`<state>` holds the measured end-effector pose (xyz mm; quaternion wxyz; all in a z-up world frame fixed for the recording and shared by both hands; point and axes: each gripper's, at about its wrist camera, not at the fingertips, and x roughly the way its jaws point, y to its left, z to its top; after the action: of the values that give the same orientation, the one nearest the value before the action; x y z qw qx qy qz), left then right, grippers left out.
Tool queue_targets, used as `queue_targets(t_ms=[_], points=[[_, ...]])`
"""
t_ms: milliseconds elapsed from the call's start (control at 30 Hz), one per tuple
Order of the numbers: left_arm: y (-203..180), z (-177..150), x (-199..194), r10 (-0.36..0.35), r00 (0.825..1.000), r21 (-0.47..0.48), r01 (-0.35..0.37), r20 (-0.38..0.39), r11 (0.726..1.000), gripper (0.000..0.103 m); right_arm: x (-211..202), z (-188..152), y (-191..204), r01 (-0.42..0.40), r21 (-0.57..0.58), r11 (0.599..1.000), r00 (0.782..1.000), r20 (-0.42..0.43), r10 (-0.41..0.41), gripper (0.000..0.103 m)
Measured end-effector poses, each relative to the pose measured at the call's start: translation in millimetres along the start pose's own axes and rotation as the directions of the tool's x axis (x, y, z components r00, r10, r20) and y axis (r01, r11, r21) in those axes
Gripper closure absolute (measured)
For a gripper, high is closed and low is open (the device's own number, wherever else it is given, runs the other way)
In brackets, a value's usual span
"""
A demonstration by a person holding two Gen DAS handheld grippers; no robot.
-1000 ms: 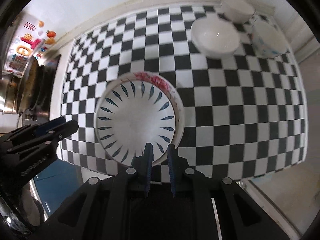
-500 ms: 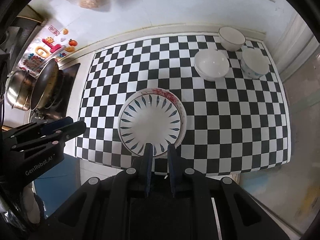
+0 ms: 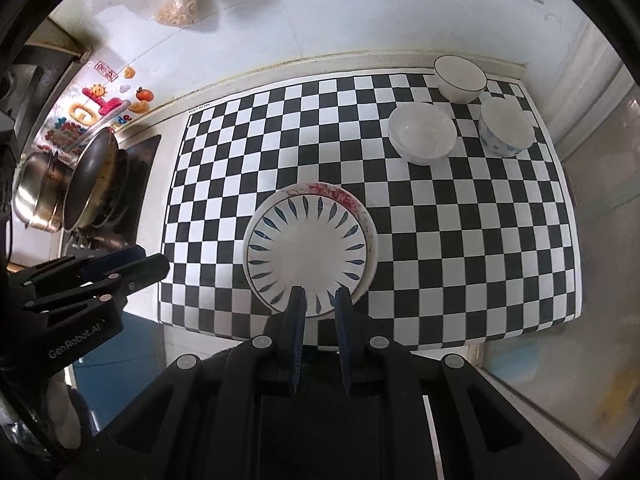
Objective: Organize plates and bowls
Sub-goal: 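Open both tools and raise them away from the stack, then grasp the rim of a plain white bowl with both tools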
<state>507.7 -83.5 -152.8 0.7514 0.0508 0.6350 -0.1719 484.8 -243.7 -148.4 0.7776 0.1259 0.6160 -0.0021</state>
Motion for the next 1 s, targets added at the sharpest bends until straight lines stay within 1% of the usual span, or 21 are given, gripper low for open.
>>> queue_targets(t_ms=[167, 200, 233, 267, 300, 333, 433, 467, 533, 567, 633, 700, 733, 833, 1000], points=[[11, 28, 13, -0.032, 0.999, -0.009, 0.033, 0.031, 0.999, 0.074, 11, 15, -8, -0.03, 0.075, 0.997, 0.999, -0.023, 0.032, 0.085], [12, 35, 17, -0.039, 0.998, -0.004, 0.04, 0.04, 0.999, 0.073, 15, 19, -12, -0.029, 0.096, 0.995, 0.999, -0.031, 0.032, 0.079], [12, 43, 22, -0.042, 0.998, 0.002, 0.042, 0.045, 0.999, 0.071, 18, 22, -16, -0.03, 0.109, 0.994, 0.999, -0.034, 0.033, 0.069], [12, 51, 27, -0.052, 0.997, 0.004, 0.051, 0.054, 0.999, 0.071, 21, 26, -22, -0.033, 0.128, 0.991, 0.999, -0.033, 0.037, 0.064], [10, 59, 33, -0.056, 0.997, 0.011, 0.056, 0.062, 0.998, 0.071, 25, 30, -30, -0.041, 0.15, 0.988, 0.999, -0.025, 0.045, 0.056], [7, 69, 41, -0.051, 0.997, 0.023, 0.05, 0.053, 0.998, 0.07, 28, 35, -39, -0.053, 0.175, 0.983, 0.998, -0.016, 0.057, 0.052], [-3, 97, 71, -0.065, 0.998, 0.022, 0.064, 0.018, 0.998, 0.07, 41, 50, -73, -0.081, 0.254, 0.964, 0.997, 0.007, 0.082, 0.051], [-6, 104, 80, -0.063, 0.998, 0.017, 0.063, 0.007, 0.998, 0.07, 45, 55, -82, -0.082, 0.269, 0.96, 0.997, 0.016, 0.081, 0.05], [-15, 120, 98, -0.085, 0.996, 0.007, 0.085, -0.014, 0.996, 0.07, 58, 69, -107, -0.083, 0.295, 0.952, 0.997, 0.027, 0.079, 0.049], [-22, 129, 110, -0.082, 0.996, -0.004, 0.082, -0.026, 0.997, 0.07, 66, 76, -120, -0.084, 0.311, 0.947, 0.996, 0.031, 0.078, 0.049], [-37, 148, 134, -0.11, 0.992, -0.018, 0.109, -0.058, 0.994, 0.07, 85, 94, -147, -0.08, 0.328, 0.941, 0.997, 0.03, 0.075, 0.049], [-48, 164, 155, -0.097, 0.991, -0.037, 0.094, -0.09, 0.995, 0.07, 107, 113, -172, -0.084, 0.345, 0.935, 0.996, 0.023, 0.081, 0.049], [-55, 174, 170, -0.114, 0.987, -0.061, 0.108, -0.111, 0.992, 0.07, 120, 124, -186, -0.083, 0.356, 0.931, 0.996, 0.012, 0.085, 0.049], [-71, 194, 203, -0.115, 0.983, -0.106, 0.101, -0.141, 0.989, 0.07, 155, 151, -214, -0.092, 0.367, 0.926, 0.994, -0.026, 0.108, 0.049], [-90, 219, 256, -0.125, 0.972, -0.138, 0.099, -0.198, 0.985, 0.07, 213, 190, -244, -0.099, 0.343, 0.934, 0.985, -0.1, 0.141, 0.049]])
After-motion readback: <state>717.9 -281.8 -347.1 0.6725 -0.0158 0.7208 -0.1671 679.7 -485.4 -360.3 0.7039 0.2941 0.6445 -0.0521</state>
